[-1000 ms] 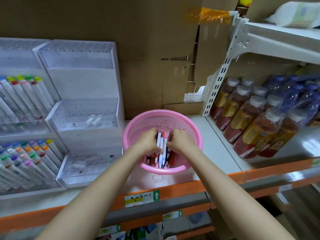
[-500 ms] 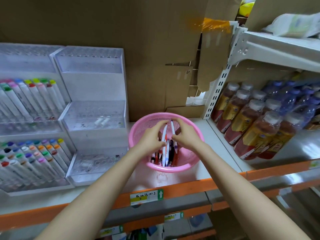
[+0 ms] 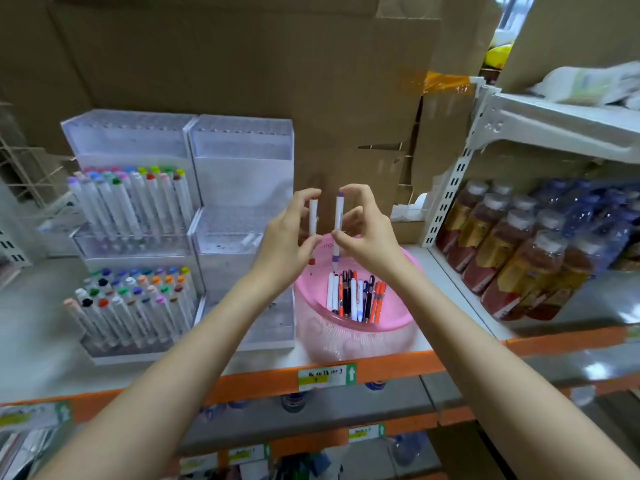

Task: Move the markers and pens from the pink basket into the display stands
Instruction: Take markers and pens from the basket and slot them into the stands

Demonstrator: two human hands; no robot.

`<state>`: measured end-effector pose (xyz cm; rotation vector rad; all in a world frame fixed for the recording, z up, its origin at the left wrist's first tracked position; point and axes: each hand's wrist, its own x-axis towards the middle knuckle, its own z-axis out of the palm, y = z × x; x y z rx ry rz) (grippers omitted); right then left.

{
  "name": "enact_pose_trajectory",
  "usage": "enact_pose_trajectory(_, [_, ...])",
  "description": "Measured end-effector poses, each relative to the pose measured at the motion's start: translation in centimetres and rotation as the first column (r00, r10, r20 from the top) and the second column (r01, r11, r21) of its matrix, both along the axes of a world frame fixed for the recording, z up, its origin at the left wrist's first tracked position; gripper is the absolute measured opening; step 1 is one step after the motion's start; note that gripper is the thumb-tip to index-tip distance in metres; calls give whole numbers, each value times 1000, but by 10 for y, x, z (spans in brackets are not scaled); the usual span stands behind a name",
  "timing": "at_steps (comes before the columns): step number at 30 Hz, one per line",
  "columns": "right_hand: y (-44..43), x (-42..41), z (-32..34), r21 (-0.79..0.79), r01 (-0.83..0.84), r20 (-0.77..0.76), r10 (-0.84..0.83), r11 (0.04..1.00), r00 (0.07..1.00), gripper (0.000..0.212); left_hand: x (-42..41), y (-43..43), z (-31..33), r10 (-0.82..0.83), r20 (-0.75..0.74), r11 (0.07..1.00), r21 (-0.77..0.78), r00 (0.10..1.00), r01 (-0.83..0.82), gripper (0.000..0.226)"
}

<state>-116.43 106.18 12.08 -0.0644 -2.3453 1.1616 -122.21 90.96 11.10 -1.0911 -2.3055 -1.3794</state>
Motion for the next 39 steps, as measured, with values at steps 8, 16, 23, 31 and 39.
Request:
enact_pose_trajectory(8, [-89,-32,33,46,-169,-82,172,985,982,52,-22,-91,36,147,-31,983,113,989,-142,62])
enact_pose_trajectory(16, [-170,-78,51,55,-177,-139,183,983,973,53,-56,-172,56,149,-26,972,187,988,-142,42])
enact_pose_trajectory(23, [-210,-104,54,64,-96,-204,107,993,973,55,-86,-206,68,126,-54,969,221,991,-111,35])
enact_pose_trajectory(31, [-229,-122,47,94,-5,-236,27,996,971,53,-109,-212,74,79,-145,985,167,986,-55,32])
enact_pose_trajectory(39, [-231,-132,38,81,37,-307,-10,996,952,49,-119,-212,69,44,-167,989,146,985,-20,30])
